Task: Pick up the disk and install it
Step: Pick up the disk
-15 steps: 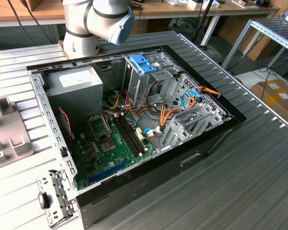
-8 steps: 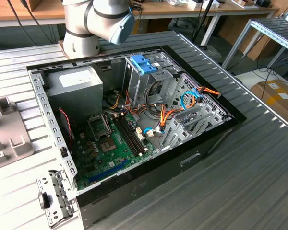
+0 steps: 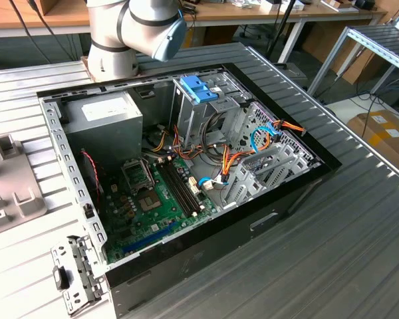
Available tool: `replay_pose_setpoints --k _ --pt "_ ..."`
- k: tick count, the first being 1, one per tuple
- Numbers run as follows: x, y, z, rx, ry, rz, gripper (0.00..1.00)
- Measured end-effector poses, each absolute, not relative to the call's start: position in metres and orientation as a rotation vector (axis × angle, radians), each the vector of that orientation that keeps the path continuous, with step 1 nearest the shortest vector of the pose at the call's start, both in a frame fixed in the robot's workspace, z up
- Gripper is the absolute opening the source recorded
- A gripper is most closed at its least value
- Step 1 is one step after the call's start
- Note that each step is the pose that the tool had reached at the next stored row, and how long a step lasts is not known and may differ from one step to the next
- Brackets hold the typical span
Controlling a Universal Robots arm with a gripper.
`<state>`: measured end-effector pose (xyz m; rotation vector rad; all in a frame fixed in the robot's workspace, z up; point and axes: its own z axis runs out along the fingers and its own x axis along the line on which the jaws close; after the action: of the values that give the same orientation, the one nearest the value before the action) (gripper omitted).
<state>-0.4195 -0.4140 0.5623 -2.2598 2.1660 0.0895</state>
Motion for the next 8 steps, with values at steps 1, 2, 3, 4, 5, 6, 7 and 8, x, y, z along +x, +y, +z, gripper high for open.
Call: replay_pose_setpoints --k 1,2,3,4,5,6,7,8 --pt "-0.4195 -0.4156 0.5622 -2.26 2.166 0.09 0.37" --pt "-0.4195 -0.4169 0.5622 -2.26 2.166 0.09 0.37" --pt "-0.4194 -0.4184 0.562 -2.26 2.166 0.089 0.37" --pt "-0.4194 -0.4194 0.562 -2.26 2.166 0.09 0.37" --pt "-0.4194 -0.4204 0.562 -2.26 2.166 0.09 0.37" --pt "-0.4193 -0.4214 0.5619 -2.26 2.166 0.09 0.37" --pt "-0.4193 -0.4229 0.5619 -2.26 2.166 0.09 0.37" --pt "-0.4193 -0.4241 0.5618 -2.26 2.166 0.09 0.37"
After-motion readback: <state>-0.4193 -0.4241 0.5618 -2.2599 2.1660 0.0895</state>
